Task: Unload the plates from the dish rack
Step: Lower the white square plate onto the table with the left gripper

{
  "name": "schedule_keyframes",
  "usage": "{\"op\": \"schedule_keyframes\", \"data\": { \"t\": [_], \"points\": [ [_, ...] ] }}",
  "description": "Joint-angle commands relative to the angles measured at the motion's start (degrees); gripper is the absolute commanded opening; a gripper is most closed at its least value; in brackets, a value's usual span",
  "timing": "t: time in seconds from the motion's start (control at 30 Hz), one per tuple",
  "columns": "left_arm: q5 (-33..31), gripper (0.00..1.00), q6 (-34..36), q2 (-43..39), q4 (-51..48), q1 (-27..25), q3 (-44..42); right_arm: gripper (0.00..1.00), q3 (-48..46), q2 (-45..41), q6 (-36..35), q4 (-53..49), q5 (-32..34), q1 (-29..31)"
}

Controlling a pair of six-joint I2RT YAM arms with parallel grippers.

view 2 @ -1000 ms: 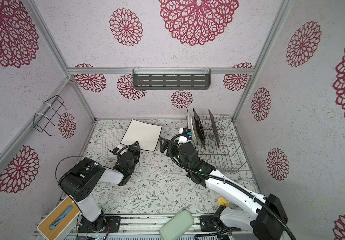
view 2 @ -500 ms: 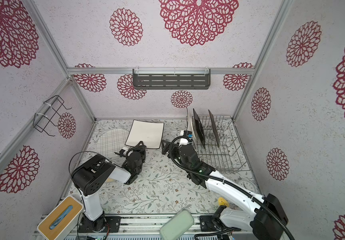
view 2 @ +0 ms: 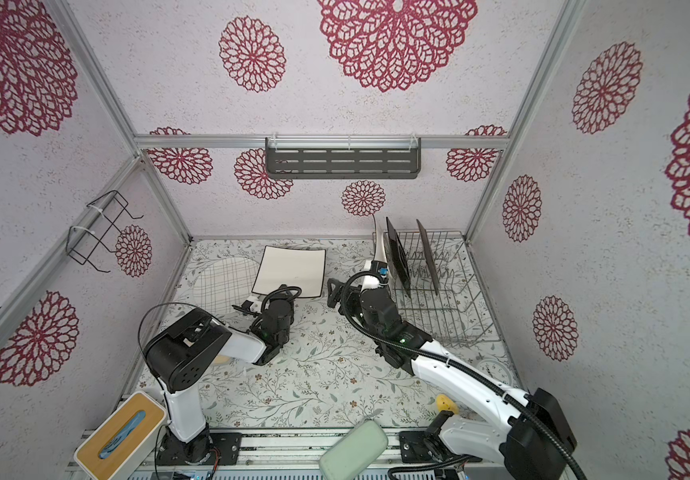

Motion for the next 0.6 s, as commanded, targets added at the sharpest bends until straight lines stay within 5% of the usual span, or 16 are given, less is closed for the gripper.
{"op": "schedule_keyframes", "data": {
  "t": [0.0, 0.57],
  "points": [
    [-2.31, 0.0, -2.11, -0.85, 6.74, -0.47, 3.41, 0.99, 1.03, -0.89, -1.04, -0.81, 0.93, -0.8],
    [0.29, 0.0, -5.85, 2.55, 2.33, -0.47, 6.23, 0.99, 1.44, 0.14, -1.58, -2.49, -0.95, -2.25]
  ]
}}
